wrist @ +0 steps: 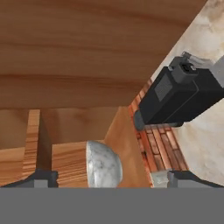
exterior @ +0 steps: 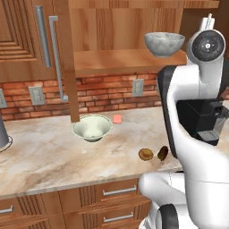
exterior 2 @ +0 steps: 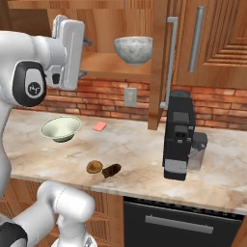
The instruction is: Pick both bowls and place them on the counter. Then place the bread in one bowl and place the sweet potato in the other bowl.
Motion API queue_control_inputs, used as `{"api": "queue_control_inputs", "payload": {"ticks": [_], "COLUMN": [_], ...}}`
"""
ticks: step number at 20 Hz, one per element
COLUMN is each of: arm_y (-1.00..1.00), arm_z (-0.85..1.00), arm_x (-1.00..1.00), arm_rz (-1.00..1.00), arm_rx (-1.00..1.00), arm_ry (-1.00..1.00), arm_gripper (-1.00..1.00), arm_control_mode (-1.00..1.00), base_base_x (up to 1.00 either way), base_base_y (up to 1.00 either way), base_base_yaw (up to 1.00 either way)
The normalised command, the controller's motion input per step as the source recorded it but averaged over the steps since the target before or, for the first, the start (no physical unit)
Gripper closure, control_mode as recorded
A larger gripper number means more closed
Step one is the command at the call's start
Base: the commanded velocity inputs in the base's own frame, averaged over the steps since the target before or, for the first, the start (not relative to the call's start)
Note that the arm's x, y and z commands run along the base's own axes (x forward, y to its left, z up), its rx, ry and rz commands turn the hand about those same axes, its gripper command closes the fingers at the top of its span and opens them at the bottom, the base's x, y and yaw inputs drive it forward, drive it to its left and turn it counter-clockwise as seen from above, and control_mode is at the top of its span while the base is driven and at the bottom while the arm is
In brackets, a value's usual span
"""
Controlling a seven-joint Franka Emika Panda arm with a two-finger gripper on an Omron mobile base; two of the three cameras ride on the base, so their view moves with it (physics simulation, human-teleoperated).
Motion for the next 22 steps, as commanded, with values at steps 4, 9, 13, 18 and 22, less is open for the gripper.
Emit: {"api": "queue_control_inputs", "payload": {"ticks": [4, 9, 13, 18, 22], "arm_y": [0.03, 0.07, 0.01, 0.01, 0.00], "arm_z": [-0.10, -0.12, -0.19, -0.24, -0.15], "arm_x": [0.31, 0.42, 0.39, 0.43, 0.53], "arm_rz": [-0.03, 0.00, 0.00, 0.00, 0.00], "arm_rx": [-0.01, 0.00, -0.05, -0.05, -0.02], "arm_ry": [0.10, 0.03, 0.00, 0.04, 0.02], "arm_gripper": [-1.00, -1.00, -1.00, -1.00, -1.00], "arm_control_mode": [-1.00, -1.00, -1.00, -1.00, -1.00], "base_base_x": [0.00, 0.00, 0.00, 0.00, 0.00], "base_base_y": [0.00, 0.00, 0.00, 0.00, 0.00], "base_base_yaw": [0.00, 0.00, 0.00, 0.00, 0.00]}}
